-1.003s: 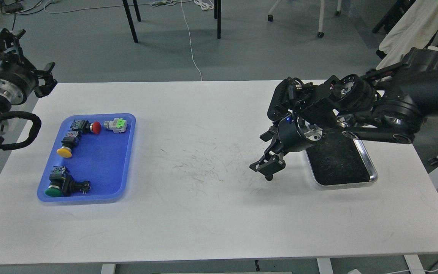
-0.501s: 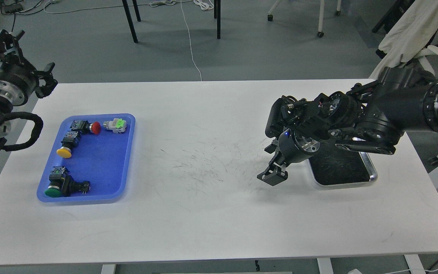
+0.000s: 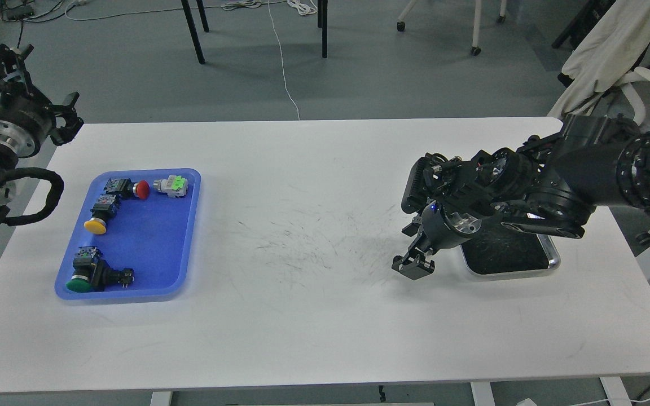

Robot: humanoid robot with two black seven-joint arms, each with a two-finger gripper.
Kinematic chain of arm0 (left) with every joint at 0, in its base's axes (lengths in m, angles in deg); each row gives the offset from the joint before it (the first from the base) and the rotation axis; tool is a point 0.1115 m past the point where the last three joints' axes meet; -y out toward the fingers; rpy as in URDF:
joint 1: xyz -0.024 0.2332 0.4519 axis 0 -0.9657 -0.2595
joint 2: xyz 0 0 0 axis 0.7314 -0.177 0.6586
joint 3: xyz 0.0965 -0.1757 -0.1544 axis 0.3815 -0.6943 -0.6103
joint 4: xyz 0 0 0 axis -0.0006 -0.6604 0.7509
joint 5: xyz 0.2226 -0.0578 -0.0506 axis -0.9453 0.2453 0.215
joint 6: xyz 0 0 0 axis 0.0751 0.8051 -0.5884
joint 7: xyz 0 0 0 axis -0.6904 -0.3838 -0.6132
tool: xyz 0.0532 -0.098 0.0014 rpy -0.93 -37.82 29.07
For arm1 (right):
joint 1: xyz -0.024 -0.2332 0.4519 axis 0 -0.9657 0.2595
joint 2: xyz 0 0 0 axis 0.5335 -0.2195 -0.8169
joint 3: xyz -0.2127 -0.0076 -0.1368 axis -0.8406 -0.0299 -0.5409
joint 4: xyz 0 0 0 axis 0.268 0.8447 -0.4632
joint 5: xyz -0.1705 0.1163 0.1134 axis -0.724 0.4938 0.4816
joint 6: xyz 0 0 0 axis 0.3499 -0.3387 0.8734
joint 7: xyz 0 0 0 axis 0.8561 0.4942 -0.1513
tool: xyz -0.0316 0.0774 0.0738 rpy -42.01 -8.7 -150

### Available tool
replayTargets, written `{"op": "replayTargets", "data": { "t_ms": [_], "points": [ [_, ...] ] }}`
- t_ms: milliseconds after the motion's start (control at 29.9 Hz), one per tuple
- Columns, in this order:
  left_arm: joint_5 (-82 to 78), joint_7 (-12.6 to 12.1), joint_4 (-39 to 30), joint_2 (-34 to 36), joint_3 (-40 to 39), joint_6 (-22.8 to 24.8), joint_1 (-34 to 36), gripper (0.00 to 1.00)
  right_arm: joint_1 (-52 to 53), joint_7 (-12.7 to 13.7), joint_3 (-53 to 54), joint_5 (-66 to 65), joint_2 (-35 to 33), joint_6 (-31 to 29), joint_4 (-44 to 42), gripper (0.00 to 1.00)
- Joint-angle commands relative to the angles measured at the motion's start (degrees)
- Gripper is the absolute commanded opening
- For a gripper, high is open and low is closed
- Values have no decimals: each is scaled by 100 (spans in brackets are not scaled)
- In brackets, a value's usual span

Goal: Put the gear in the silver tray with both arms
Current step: 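Lower the right gripper down onto the black gear, then close the right gripper around the black gear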

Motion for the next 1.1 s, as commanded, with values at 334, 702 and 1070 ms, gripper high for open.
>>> {"op": "replayTargets", "data": {
  "t_ms": [334,702,1070],
  "points": [
    [-9,0,8,49,0,7,0,97,-107,-1,-18,-15,423,40,-124,67],
    [-18,9,8,-3,0,-2,-9,97,-186,-1,-272,-209,423,313,-256,59],
    [-18,114,17,-3,9,-2,-44,97,-318,-1,-272,-226,449,453,-388,54]
  ]
}}
